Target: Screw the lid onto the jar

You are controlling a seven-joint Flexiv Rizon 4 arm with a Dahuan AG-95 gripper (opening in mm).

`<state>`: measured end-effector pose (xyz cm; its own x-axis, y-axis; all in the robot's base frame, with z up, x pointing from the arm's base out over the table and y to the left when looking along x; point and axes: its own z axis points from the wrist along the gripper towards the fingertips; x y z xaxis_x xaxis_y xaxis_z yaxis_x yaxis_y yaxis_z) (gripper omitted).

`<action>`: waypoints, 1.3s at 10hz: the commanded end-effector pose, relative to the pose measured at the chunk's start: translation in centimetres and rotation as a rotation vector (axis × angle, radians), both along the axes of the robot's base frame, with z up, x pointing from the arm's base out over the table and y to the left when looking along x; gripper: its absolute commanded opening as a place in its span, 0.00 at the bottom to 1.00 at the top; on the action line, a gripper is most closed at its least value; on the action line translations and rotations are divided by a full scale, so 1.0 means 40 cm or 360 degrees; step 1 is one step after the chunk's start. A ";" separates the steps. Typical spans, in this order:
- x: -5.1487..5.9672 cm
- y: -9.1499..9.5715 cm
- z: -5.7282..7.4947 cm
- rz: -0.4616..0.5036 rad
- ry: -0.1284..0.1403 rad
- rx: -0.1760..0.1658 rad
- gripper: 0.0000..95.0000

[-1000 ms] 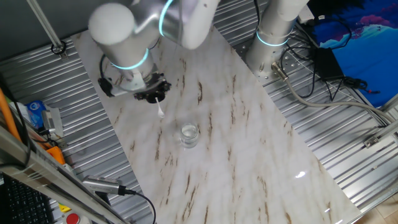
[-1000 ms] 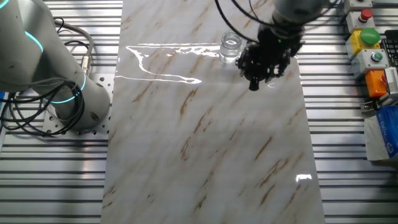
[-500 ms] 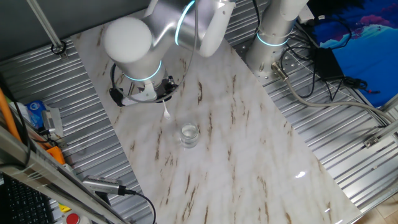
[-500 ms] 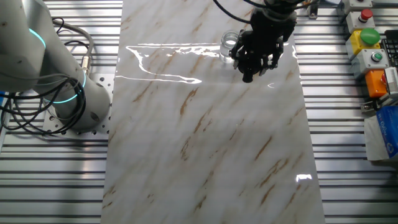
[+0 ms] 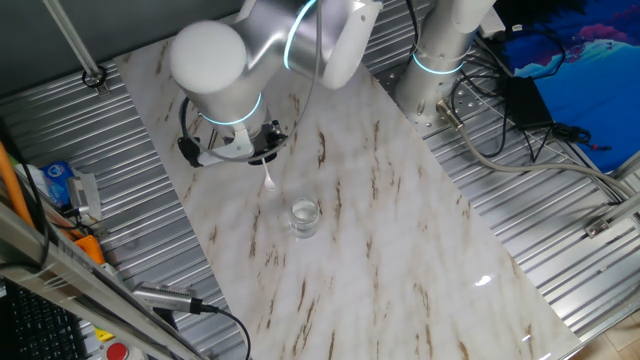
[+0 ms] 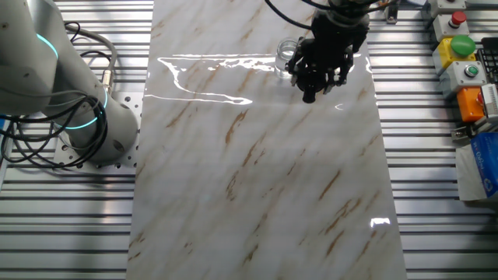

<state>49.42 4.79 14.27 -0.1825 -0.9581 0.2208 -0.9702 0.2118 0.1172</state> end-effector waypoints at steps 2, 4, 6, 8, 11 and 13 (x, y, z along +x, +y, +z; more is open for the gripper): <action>-0.004 0.000 0.001 0.0048 0.0015 0.0017 0.00; -0.004 0.000 0.001 0.0070 0.0017 0.0013 0.00; -0.004 0.000 0.001 0.0076 0.0022 -0.0008 0.00; -0.004 0.000 0.001 0.0049 0.0047 -0.0037 0.00; -0.029 0.021 0.006 0.0007 0.0061 -0.0122 0.00; -0.063 0.046 0.017 -0.0012 0.0062 -0.0163 0.00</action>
<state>46.90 6.73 14.95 -0.1783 -0.9288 0.3248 -0.9641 0.2309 0.1309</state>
